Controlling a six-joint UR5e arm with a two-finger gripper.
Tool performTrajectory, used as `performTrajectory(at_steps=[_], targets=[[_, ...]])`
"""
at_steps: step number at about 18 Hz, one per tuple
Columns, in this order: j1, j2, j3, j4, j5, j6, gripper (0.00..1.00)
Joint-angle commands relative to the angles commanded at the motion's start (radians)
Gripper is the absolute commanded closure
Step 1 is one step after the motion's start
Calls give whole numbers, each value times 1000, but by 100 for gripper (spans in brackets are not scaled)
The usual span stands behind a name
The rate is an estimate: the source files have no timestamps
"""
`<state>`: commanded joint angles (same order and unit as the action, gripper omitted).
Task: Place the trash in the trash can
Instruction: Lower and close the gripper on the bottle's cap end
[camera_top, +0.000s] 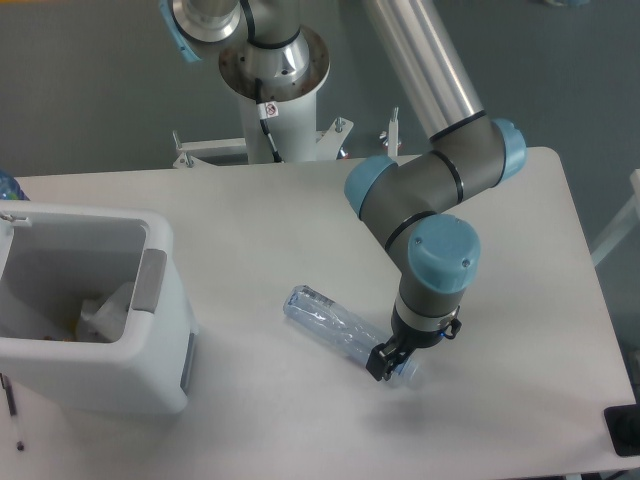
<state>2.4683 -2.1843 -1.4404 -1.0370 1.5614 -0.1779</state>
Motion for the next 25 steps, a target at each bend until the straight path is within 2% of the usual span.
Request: performTrajectory(at_steps=[19,23,25], targets=[[-15,-32,-40,15,34,-123,2],[-17,-35,-40,15,37,-126,14],[-17,-37,-38,15,37,-126,26]])
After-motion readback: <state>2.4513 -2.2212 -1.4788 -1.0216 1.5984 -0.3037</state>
